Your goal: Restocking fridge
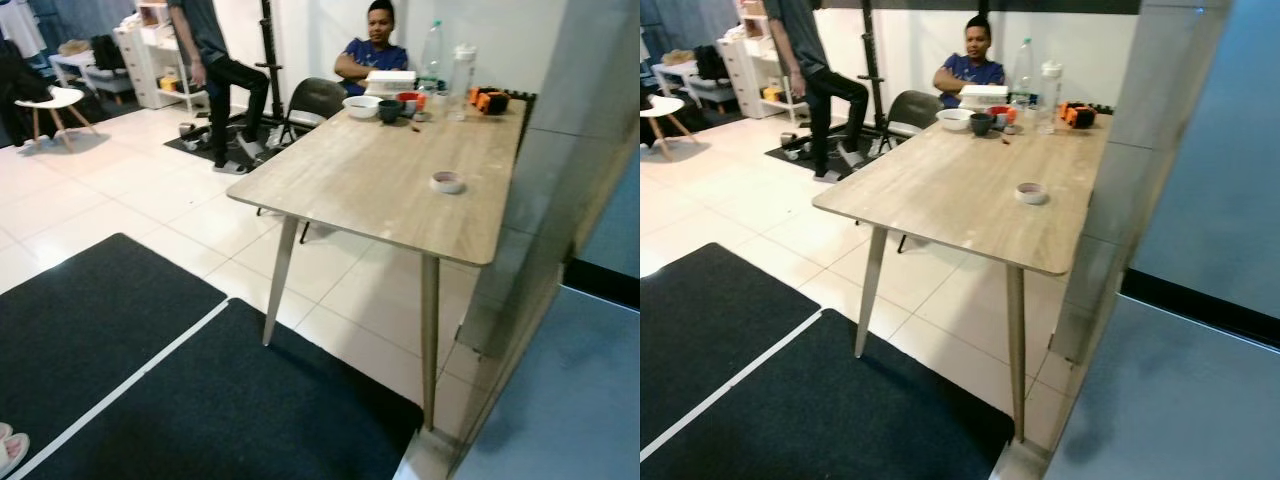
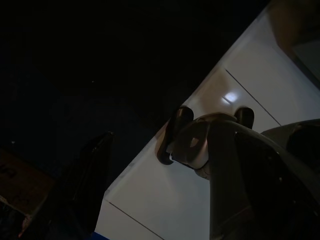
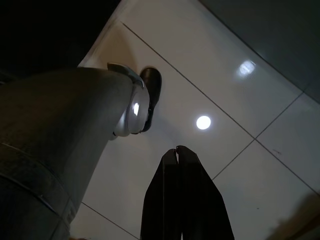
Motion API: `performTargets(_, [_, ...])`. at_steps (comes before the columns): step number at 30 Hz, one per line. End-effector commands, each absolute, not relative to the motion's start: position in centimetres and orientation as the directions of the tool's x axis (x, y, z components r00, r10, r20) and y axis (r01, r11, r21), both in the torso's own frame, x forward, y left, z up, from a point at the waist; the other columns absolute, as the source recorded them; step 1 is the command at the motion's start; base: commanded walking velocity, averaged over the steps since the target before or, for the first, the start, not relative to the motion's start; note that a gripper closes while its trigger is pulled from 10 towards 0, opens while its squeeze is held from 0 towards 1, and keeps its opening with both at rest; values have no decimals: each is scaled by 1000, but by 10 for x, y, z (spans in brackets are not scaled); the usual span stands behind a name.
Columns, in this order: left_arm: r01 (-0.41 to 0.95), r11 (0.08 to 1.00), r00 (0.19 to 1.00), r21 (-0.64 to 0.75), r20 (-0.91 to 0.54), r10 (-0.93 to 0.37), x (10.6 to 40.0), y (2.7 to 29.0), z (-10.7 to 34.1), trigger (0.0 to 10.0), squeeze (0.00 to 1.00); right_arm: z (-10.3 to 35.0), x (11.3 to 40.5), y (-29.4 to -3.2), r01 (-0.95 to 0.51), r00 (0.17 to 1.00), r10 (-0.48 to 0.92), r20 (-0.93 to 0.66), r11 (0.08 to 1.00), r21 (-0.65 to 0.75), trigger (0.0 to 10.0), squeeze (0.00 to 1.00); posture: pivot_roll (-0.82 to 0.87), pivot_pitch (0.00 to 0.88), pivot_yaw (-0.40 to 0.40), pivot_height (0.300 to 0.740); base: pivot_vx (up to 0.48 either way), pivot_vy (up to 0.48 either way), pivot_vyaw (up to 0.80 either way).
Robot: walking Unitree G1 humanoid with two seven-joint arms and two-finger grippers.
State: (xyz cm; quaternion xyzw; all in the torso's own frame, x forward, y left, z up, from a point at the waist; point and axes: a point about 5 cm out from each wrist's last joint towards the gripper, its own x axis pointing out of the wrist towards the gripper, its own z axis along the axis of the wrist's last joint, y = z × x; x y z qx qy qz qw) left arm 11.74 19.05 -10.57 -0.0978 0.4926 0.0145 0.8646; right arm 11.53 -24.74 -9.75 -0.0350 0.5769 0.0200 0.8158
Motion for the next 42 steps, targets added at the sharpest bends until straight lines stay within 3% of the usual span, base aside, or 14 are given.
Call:
performTargets(1, [-123, 980, 510, -154, -857, -71, 116, 191, -106, 10000, 0, -98, 117, -244, -76, 336, 2, -942, 997, -25, 10000, 0, -74, 0, -1, 740, 0, 0, 769])
performTargets(8, [-127, 979, 504, -161, -860, -77, 115, 189, -107, 10000, 0, -97, 116, -247, -70, 335, -14, -942, 997, -40, 10000, 0, -74, 0, -7, 740, 0, 0, 771])
performTargets(24, [-131, 980, 495, -147, -867, -64, 115, 192, -107, 10000, 0, -95, 123, -251, -64, 365, -44, -930, 995, -72, 10000, 0, -71, 0, -4, 740, 0, 0, 0])
performTargets(42, [-135, 979, 489, -150, -870, -66, 114, 191, -107, 10000, 0, -96, 121, -248, -80, 358, -22, -933, 995, -54, 10000, 0, -74, 0, -2, 740, 0, 0, 723])
